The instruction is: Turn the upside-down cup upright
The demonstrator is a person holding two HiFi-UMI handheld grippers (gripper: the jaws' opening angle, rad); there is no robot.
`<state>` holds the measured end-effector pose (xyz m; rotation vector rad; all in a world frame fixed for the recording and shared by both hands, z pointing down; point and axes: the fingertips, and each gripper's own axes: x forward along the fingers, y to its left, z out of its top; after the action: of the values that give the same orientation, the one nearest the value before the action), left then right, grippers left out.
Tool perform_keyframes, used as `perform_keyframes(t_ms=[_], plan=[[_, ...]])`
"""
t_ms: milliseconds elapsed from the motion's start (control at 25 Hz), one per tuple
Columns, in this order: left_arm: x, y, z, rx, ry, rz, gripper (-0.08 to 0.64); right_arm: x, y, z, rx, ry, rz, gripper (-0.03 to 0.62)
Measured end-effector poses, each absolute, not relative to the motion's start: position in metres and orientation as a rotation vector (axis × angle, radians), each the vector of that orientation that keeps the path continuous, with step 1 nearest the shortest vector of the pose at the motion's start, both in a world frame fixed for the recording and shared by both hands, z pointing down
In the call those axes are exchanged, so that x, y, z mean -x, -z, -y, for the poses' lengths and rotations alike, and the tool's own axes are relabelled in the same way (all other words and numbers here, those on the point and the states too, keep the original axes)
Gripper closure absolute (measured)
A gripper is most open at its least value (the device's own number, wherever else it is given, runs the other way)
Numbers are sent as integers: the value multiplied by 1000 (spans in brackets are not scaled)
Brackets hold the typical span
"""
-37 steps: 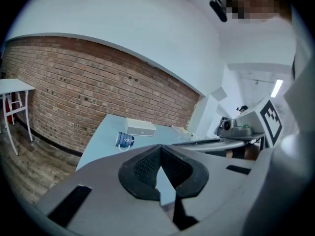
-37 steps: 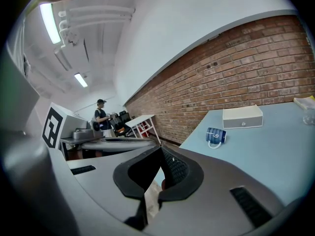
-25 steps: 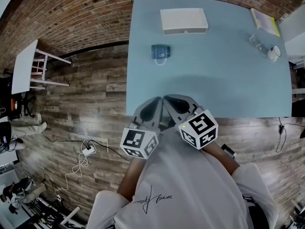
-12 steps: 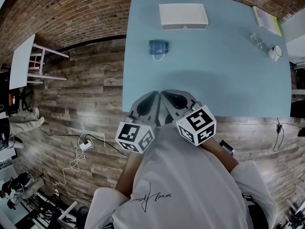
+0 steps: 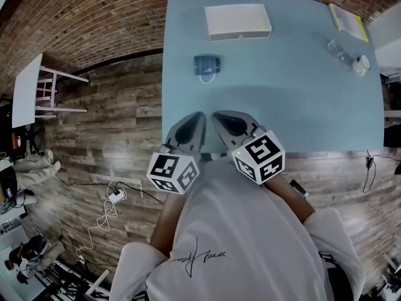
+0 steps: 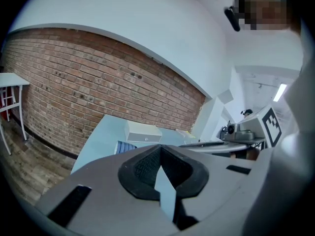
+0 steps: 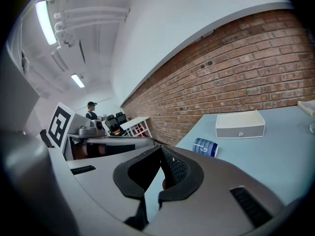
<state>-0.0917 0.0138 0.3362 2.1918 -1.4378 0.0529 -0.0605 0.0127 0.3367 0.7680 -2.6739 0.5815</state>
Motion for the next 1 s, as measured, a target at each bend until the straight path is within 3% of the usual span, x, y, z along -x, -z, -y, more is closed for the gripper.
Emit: perform_keyframes(t_ms=[1000], plan=[[105,-370,41,-2123,-140,1354,551,62,-373,46,-837,-693,2546,571]])
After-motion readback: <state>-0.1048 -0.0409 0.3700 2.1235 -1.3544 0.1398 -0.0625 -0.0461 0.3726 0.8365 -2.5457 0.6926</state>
